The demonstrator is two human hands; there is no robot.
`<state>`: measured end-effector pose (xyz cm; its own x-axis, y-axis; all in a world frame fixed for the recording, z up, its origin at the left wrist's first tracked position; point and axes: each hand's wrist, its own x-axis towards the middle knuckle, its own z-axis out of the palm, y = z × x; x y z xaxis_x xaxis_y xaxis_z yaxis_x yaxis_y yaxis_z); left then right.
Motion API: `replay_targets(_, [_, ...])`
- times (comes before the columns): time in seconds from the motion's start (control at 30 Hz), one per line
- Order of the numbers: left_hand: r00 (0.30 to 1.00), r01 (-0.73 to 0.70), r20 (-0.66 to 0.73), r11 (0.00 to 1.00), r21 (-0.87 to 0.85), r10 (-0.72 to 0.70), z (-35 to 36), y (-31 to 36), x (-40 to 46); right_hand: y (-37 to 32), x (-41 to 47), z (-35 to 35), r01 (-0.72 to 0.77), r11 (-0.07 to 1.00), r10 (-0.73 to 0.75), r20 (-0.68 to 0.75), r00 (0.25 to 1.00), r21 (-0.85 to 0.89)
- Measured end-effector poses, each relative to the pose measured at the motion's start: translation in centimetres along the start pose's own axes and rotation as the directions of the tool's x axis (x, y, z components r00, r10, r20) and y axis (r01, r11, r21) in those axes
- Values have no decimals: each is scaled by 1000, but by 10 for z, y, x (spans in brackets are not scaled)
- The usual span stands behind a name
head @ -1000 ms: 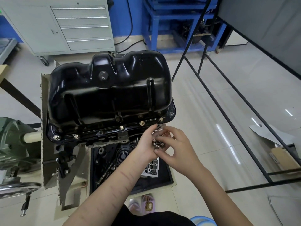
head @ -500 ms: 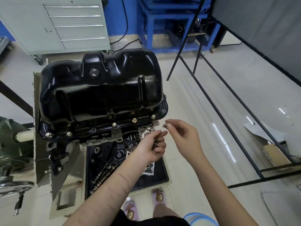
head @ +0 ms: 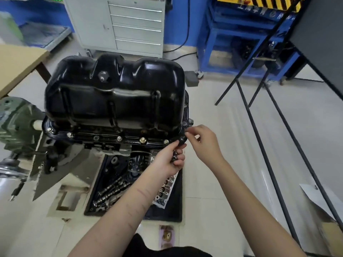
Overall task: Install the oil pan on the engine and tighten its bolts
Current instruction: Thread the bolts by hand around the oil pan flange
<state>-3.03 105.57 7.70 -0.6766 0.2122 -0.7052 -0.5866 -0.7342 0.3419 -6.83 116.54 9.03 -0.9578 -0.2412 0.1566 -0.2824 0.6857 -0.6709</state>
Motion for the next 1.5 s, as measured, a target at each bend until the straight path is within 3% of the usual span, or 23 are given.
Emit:
replay_targets(0.33, [999, -36, -19, 999, -34, 36, 1, 1, 8, -1, 3, 2, 199, 950, -183, 89, 979, -239])
replay_targets(0.63, [1000, -23, -17, 998, -51, 22, -1, 2, 8, -4, 6, 0, 230, 962, -210, 139, 968, -148])
replay_targets(0.83, [1000, -12, -27, 999, -44, 11, -4, 4, 7, -1, 3, -4, 194, 978, -188, 81, 979, -78])
replay_targets(1.17, [1000, -1, -10, 999, -33, 1, -4, 5, 9, -2, 0, -1, 363, 909, -346, 111, 931, -207])
replay_targets(1.5, [1000, -7, -12, 999, -52, 7, -5, 4, 10, -3, -1, -3, 420, 864, -403, 117, 908, -276])
